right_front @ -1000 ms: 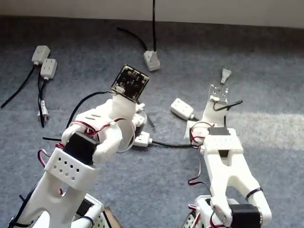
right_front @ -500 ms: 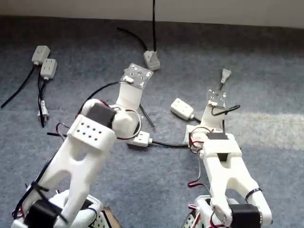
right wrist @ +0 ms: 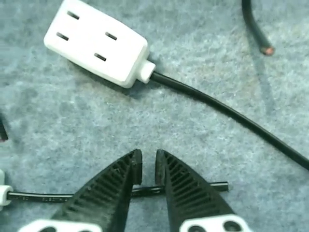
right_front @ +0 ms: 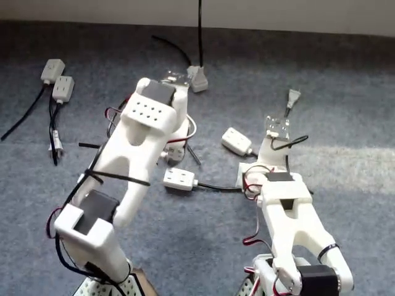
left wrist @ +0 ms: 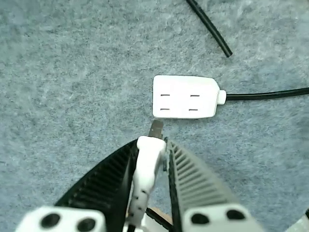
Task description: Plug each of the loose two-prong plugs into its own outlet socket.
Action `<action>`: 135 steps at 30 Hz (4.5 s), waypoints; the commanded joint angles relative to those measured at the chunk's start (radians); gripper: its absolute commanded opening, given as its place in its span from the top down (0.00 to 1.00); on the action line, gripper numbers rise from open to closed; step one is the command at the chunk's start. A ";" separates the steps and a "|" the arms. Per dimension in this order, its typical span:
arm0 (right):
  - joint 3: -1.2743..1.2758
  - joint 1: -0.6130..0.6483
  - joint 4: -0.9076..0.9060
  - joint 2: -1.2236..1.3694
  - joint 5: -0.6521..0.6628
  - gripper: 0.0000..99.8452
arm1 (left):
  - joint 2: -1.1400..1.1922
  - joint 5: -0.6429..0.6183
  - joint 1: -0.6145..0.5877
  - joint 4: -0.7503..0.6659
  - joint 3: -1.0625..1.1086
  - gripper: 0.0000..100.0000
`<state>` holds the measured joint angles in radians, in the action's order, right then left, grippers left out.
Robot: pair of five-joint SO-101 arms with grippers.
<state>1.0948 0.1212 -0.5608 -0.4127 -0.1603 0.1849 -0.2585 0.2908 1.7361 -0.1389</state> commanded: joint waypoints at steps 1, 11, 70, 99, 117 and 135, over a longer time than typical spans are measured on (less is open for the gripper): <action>-0.005 0.012 0.015 -0.033 0.014 0.94 | 0.051 0.034 -0.012 0.025 -0.038 0.99; -0.004 0.013 0.015 -0.033 0.014 0.94 | 0.117 0.077 0.019 0.025 -0.012 0.99; -0.004 0.013 0.016 -0.033 0.014 0.94 | 0.246 0.048 0.016 0.009 -0.097 0.99; -0.004 0.013 0.016 -0.031 0.014 0.94 | 0.507 0.089 0.004 0.026 -0.035 0.99; -0.004 0.013 0.016 -0.031 0.014 0.94 | 0.504 0.097 -0.108 0.025 -0.148 0.96; -0.002 0.013 0.045 -0.031 0.014 0.94 | 0.346 0.081 -0.090 0.026 -0.091 0.81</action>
<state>1.0963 0.1258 -0.5332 -0.4127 -0.1603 0.6191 -0.1619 0.1834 1.7668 -0.2662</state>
